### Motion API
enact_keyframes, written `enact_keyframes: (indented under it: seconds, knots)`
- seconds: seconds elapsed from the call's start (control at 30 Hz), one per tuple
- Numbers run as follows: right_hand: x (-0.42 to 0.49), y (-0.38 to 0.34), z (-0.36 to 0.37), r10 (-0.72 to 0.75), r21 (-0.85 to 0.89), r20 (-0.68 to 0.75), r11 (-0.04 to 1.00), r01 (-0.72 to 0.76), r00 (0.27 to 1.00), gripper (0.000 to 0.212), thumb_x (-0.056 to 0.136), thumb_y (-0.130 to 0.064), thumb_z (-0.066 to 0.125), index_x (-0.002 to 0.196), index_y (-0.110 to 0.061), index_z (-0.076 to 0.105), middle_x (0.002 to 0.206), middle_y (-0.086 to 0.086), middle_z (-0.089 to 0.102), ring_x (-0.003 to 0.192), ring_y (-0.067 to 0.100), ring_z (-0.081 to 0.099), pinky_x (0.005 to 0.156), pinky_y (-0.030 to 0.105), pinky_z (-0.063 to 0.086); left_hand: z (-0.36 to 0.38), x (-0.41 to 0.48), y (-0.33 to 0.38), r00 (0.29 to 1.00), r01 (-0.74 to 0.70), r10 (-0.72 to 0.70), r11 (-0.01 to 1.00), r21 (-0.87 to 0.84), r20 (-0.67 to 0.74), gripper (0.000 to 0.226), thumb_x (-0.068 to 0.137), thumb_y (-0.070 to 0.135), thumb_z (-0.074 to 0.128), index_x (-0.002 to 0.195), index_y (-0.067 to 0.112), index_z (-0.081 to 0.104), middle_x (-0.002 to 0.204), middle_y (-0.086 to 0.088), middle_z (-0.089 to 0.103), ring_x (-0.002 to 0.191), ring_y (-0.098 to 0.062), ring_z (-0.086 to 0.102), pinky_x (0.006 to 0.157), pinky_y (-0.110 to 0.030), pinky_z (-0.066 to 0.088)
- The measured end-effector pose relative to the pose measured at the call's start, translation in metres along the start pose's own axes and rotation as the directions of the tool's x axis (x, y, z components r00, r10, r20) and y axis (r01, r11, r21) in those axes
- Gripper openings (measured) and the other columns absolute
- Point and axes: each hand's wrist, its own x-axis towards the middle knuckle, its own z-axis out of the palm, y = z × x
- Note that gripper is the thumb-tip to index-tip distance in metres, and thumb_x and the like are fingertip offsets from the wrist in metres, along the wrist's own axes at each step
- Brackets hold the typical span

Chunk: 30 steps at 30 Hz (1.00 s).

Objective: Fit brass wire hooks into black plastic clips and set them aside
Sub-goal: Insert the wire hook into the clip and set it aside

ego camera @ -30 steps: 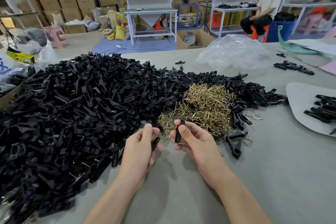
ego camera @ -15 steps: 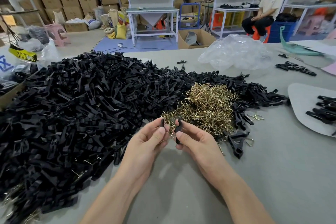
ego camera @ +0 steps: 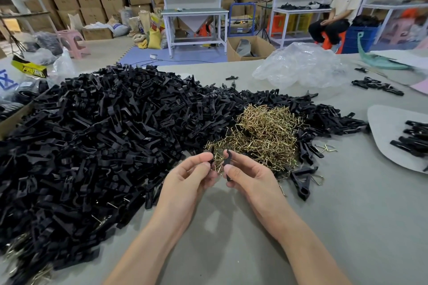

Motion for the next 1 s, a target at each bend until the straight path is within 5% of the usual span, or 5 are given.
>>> enact_keyframes:
  seconds: [0.23,0.5,0.63,0.83,1.0]
  knots:
    - [-0.0017,-0.0034,-0.0008,-0.043,0.009,-0.029,0.999,0.043,0.999,0.031,0.093,-0.006,0.067,0.116,-0.026,0.075,0.115,-0.002,0.075,0.097,0.006,0.067,0.078,0.02,0.053,-0.0019,-0.006,-0.0046,0.977,-0.202,0.155,0.893,0.403,0.146,0.031,0.093,0.012,0.068,0.109,0.038,0.071,0.076,0.002,0.061,0.07,-0.007,0.059,0.075,-0.019,0.051]
    - [-0.0019,-0.0041,-0.0009,-0.042,-0.017,-0.033,0.999,0.042,0.999,0.032,0.092,-0.008,0.069,0.114,-0.03,0.076,0.116,-0.003,0.075,0.097,0.007,0.067,0.078,0.019,0.052,0.0007,-0.0064,-0.0037,0.969,-0.246,0.209,0.871,0.424,0.133,0.026,0.099,0.012,0.056,0.116,0.028,0.068,0.092,0.008,0.074,0.081,-0.006,0.067,0.069,-0.019,0.053]
    - [-0.0032,-0.003,0.0012,-0.023,-0.071,-0.004,0.997,0.023,1.0,0.033,0.092,-0.011,0.071,0.115,-0.034,0.076,0.116,-0.005,0.075,0.1,0.009,0.068,0.083,0.023,0.052,-0.0007,-0.0072,-0.0044,0.948,-0.314,0.284,0.775,0.548,0.143,0.033,0.1,0.017,0.057,0.116,0.046,0.059,0.09,0.014,0.073,0.079,-0.008,0.07,0.075,-0.012,0.051]
    - [-0.0064,-0.005,0.0017,-0.078,-0.172,0.01,0.982,0.078,0.997,0.042,0.093,-0.012,0.071,0.116,-0.047,0.071,0.094,-0.013,0.073,0.089,0.004,0.066,0.086,0.024,0.054,-0.0005,-0.0081,-0.0036,0.939,-0.333,0.333,0.816,0.472,0.086,0.018,0.094,0.018,0.066,0.108,0.027,0.062,0.085,0.007,0.076,0.075,-0.006,0.069,0.068,-0.012,0.05]
    - [-0.0088,-0.0087,0.0029,-0.09,-0.206,0.015,0.974,0.091,0.996,0.04,0.092,-0.012,0.071,0.12,-0.039,0.071,0.103,-0.001,0.074,0.092,0.009,0.066,0.092,0.029,0.055,-0.0016,-0.0072,-0.004,0.94,-0.33,0.33,0.817,0.473,0.085,0.016,0.094,0.019,0.066,0.107,0.027,0.065,0.084,0.007,0.075,0.069,-0.002,0.065,0.066,-0.009,0.047]
